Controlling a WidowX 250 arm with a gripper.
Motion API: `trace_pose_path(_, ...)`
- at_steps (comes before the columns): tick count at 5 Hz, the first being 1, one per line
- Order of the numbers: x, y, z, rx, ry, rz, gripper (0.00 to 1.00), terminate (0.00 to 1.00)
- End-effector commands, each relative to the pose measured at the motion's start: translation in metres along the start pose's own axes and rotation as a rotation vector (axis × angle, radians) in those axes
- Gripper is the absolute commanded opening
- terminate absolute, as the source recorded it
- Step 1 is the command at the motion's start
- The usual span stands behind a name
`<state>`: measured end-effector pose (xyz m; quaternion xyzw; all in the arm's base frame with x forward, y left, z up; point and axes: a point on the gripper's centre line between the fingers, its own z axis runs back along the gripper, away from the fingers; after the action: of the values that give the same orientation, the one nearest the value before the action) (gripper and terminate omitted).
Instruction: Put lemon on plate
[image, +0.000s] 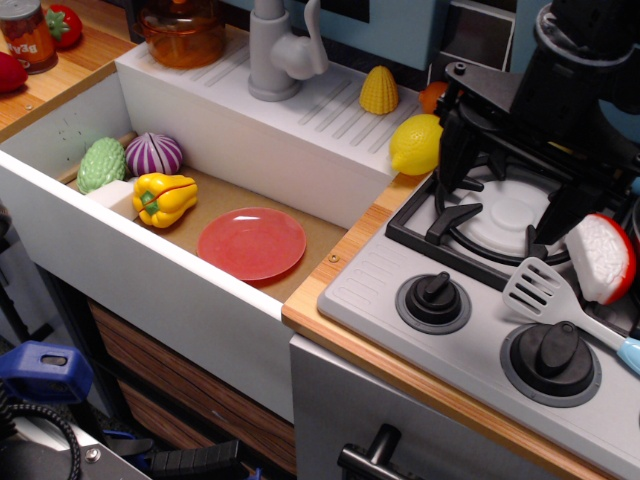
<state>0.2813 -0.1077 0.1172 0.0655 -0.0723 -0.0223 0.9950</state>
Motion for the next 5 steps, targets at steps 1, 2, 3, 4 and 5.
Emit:
trace_pose_path(1,0.000,0.000,0.000,0.000,0.000,0.000,1.00,0.00)
trace_pose_path(2,0.027,0.024,-0.005,0.009,-0.024,-0.037,1.00,0.00)
trace_pose_path(3,0.052,0.040,-0.009,0.045,-0.049,-0.052,1.00,0.00)
trace_pose_path(4,0.073,0.062,-0.017,0.071,-0.072,-0.092,1.00,0.00)
trace_pose_path(5,0.112,0.081,-0.030,0.036,-0.102,-0.099,1.00,0.00)
